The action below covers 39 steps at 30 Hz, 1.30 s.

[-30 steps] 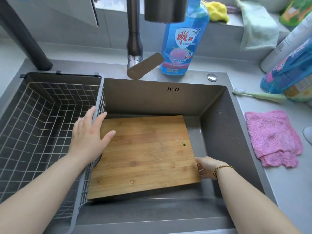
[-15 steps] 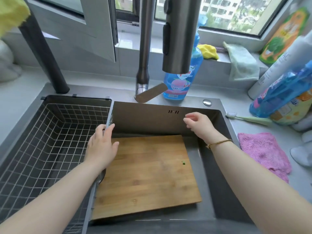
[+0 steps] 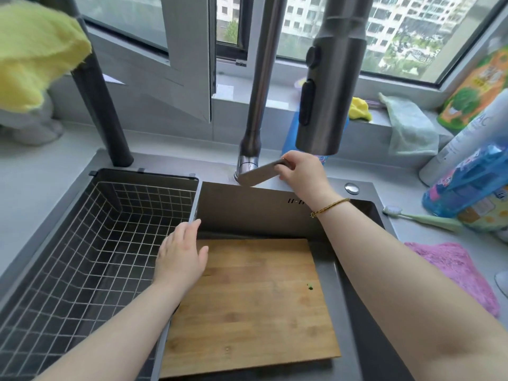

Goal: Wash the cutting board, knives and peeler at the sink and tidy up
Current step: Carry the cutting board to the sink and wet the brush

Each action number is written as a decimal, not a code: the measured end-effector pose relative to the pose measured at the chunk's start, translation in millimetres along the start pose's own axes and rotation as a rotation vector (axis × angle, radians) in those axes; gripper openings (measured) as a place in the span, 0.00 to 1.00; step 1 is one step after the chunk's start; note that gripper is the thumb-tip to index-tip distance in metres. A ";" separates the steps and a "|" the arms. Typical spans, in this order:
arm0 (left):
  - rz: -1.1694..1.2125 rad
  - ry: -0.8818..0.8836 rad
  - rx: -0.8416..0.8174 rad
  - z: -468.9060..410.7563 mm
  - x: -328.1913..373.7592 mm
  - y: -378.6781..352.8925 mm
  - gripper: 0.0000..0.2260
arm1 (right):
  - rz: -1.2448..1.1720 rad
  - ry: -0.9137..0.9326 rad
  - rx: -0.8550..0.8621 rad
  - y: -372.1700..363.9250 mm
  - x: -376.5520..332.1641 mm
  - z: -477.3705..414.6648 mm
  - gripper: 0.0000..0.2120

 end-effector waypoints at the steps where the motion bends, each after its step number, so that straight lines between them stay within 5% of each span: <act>1: -0.001 -0.001 0.001 0.2 -0.2 -0.2 0.25 | 0.004 0.009 -0.002 -0.8 -0.1 0.5 0.10; 27: -0.137 -0.081 -0.005 1.8 8.8 3.6 0.26 | -0.130 -0.030 0.034 0.1 12.9 5.6 0.12; 32: -0.304 -0.116 -0.035 3.3 13.6 2.2 0.27 | -0.158 -0.139 0.206 39.0 62.0 26.2 0.11; 39: -0.327 -0.167 -0.063 1.6 18.9 -4.0 0.27 | 0.087 -0.416 0.235 70.5 162.2 52.0 0.13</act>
Point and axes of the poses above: each hand's wrist, its own z-axis away from the middle knuckle, its own y-axis out of the back of the hand, x = y × z, the point moved 5 cm from there along -z, towards the middle knuckle
